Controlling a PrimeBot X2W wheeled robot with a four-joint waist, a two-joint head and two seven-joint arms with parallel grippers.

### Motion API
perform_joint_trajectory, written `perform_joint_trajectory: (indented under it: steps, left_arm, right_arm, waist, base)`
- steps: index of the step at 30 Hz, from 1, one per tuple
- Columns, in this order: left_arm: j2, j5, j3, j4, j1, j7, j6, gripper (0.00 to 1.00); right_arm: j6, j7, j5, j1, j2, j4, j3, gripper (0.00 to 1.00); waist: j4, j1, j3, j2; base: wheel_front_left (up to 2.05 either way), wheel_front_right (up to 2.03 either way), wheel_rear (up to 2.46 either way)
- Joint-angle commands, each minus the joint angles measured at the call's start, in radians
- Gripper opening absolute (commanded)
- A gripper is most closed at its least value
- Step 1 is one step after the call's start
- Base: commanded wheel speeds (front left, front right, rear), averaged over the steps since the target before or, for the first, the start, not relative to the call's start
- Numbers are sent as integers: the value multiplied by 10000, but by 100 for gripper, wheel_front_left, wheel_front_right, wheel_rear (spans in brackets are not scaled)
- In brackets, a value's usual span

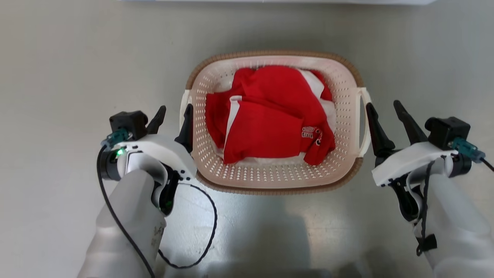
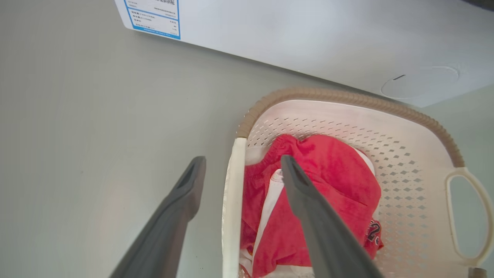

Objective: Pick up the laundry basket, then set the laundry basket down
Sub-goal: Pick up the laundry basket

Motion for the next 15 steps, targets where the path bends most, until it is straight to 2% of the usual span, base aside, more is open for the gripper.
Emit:
perform_joint_trajectory:
  steps: [1,15]
  left_arm:
    - [193,-143,71,126,-166,-59,-6,100]
    - [193,-764,-708,1518,-1312,-59,10,100]
  right_arm:
    - [2,-67,97,36,7,57,324,100]
    - [2,-67,635,-1077,-20,1193,1467,100]
  waist:
    - [35,0,423,0]
    - [-67,0,1708,0]
  base:
    - [0,0,0]
    - [0,0,0]
